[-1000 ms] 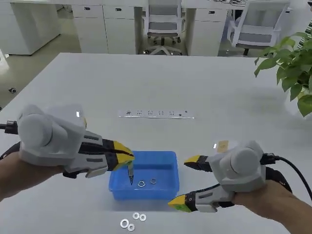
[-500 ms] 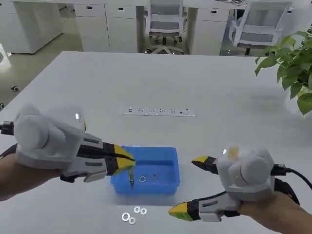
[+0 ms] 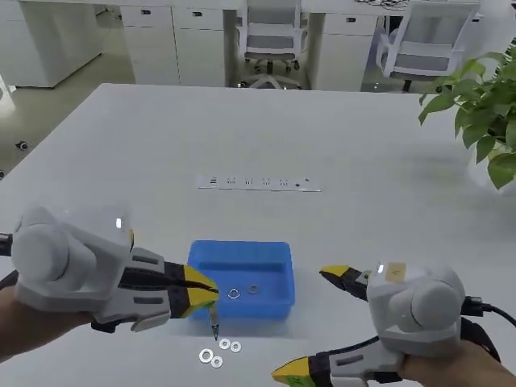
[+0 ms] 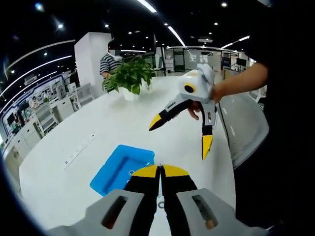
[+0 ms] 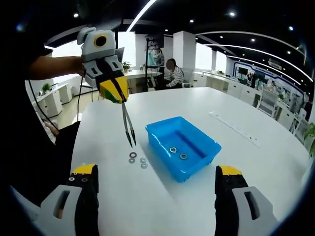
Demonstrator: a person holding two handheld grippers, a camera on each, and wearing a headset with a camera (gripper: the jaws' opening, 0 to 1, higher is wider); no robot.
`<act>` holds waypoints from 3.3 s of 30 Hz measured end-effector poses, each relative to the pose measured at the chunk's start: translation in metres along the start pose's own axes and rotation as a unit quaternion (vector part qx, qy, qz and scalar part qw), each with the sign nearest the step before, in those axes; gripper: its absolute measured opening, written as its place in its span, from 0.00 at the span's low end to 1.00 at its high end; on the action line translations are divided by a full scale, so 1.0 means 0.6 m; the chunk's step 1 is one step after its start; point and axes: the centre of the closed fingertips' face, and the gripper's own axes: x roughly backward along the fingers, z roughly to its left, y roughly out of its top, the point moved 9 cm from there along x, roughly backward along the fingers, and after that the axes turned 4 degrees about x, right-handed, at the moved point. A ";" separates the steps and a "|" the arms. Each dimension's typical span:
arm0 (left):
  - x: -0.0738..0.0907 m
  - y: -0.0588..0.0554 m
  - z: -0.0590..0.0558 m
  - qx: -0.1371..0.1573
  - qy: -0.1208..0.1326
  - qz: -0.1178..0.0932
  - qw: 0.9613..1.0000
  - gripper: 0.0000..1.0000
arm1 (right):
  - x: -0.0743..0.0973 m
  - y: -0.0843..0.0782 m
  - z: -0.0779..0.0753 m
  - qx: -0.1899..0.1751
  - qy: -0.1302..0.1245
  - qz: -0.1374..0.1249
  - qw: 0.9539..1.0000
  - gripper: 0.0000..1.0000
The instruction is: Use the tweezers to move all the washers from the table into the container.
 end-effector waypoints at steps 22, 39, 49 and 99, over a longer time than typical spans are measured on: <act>-0.012 -0.035 -0.014 0.011 -0.014 0.005 1.000 0.05 | 0.002 -0.016 0.019 -0.007 0.001 -0.008 1.000 1.00; -0.023 -0.042 -0.017 0.012 -0.027 0.002 1.000 0.05 | 0.002 -0.025 0.026 -0.012 -0.001 -0.003 1.000 1.00; -0.031 -0.057 -0.014 0.007 -0.030 0.006 1.000 0.05 | -0.001 -0.029 0.029 -0.011 0.003 -0.001 1.000 0.99; -0.027 -0.048 -0.010 -0.019 -0.073 0.036 0.996 0.05 | -0.150 0.009 0.058 0.132 0.179 0.014 0.975 0.30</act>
